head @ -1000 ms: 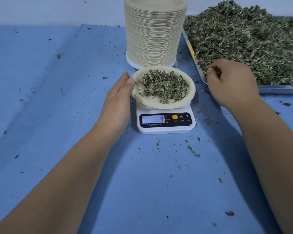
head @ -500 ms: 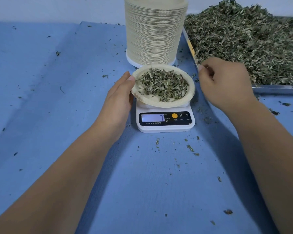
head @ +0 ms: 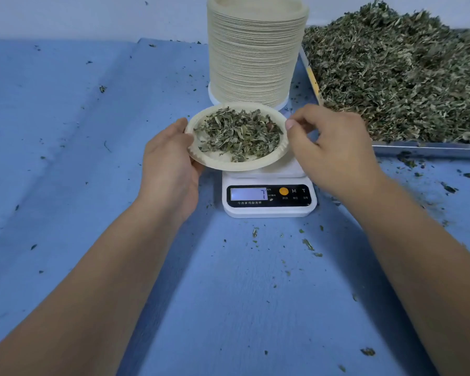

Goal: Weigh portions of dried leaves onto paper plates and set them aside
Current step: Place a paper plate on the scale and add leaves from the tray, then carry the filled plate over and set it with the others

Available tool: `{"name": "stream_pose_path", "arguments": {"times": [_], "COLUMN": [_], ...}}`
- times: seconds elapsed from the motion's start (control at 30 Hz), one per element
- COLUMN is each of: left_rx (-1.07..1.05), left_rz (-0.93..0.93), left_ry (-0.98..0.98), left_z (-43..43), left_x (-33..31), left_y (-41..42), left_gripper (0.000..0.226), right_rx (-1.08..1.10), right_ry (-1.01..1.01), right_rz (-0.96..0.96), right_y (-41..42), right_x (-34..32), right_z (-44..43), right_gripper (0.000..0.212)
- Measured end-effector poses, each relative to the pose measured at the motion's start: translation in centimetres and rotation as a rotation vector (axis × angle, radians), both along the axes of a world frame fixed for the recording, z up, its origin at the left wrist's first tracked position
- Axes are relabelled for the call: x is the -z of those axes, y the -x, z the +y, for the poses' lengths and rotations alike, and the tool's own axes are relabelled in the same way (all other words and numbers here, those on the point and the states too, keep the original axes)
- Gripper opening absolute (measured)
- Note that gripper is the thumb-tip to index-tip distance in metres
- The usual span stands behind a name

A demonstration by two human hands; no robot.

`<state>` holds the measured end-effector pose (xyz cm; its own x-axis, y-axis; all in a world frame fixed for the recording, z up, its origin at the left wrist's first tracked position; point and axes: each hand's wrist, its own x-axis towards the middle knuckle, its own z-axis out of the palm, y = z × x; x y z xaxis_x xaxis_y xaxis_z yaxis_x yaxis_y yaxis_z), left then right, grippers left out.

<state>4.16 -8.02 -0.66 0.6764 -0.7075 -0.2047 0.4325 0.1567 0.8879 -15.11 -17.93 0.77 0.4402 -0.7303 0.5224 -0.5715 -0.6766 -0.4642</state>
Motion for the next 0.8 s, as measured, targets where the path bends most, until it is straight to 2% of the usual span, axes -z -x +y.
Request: {"name": "stream_pose_path", "arguments": {"times": [0.13, 0.23, 0.3, 0.4, 0.63, 0.8], "left_rx": [-0.090, -0.108, -0.112, -0.138, -0.145, -0.181], "left_rz": [0.006, -0.021, -0.032, -0.030, -0.046, -0.035], "left_ry": [-0.009, -0.049, -0.070, -0.077, -0.082, -0.078], "left_z": [0.2, 0.8, 1.1, 1.3, 1.0, 1.3], "left_x": [-0.2, -0.2, -0.2, -0.3, 0.1, -0.5], "left_y": [-1.2, -2.2, -2.5, -2.8, -2.9, -3.4], "left_gripper": [0.045, 0.048, 0.048, 0.048, 0.046, 0.036], "right_rx": [-0.113, -0.163, -0.170, -0.172, -0.167, -0.188], "right_ry": [-0.047, -0.065, -0.061, -0.052, -0.064, -0.089], "right_rz": [0.046, 0.053, 0.124, 0.172, 0.117, 0.055], "right_y": [-0.9, -1.6, -2.1, -2.7, -2.9, -3.5], "right_x": [0.4, 0.6, 0.6, 1.2, 1.7, 1.1], "right_z": [1.1, 1.7, 2.1, 2.5, 2.6, 2.9], "right_gripper": [0.031, 0.048, 0.057, 0.058, 0.063, 0.064]}}
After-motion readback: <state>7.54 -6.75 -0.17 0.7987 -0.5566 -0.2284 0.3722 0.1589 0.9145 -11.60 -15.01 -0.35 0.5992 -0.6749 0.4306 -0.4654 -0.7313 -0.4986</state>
